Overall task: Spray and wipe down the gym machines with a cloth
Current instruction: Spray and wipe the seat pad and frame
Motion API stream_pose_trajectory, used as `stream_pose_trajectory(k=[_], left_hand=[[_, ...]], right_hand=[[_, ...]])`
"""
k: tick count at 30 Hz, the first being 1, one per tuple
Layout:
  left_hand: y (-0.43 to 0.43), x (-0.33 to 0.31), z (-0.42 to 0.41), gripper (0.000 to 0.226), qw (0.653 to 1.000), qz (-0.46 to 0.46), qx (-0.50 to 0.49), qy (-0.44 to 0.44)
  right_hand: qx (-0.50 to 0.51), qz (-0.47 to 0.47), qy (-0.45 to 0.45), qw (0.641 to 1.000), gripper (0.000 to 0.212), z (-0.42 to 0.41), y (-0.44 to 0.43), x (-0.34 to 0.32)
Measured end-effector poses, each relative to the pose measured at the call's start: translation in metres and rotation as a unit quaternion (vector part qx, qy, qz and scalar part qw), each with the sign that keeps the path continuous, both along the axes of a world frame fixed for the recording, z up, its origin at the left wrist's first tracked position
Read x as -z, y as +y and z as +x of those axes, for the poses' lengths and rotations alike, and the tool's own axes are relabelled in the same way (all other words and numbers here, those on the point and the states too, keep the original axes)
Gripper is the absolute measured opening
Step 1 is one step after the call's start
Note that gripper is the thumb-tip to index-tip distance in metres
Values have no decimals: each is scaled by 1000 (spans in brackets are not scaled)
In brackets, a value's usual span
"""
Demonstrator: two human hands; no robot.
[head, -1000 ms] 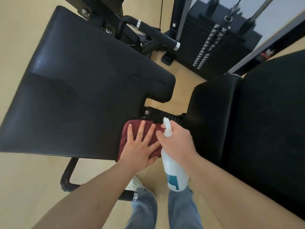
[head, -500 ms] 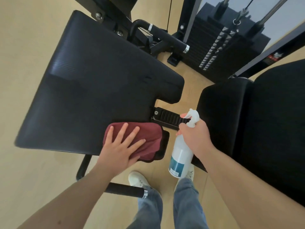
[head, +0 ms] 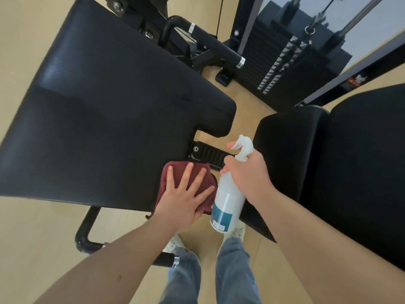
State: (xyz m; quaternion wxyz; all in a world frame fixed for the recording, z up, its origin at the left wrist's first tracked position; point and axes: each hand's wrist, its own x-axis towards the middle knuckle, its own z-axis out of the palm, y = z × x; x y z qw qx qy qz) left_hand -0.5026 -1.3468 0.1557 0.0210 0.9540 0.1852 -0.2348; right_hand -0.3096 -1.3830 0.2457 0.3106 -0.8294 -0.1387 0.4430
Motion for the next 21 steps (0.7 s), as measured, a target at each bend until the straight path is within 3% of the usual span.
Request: stream_pose_trajectory(k=[7,10,21], left_hand=[[13,-9,-23,65,998,-1,-47,-37],[28,-19,-41,68,996,14,-79,-46],[92,-74,-128,73,972,85,-221,-5]], right_hand=[[-48,-17,11,999,27,-20,0,-4],[-66,-25,-3,998,20,-24,2,-7],[-141,-24,-17,990,17,-83,46,-40]])
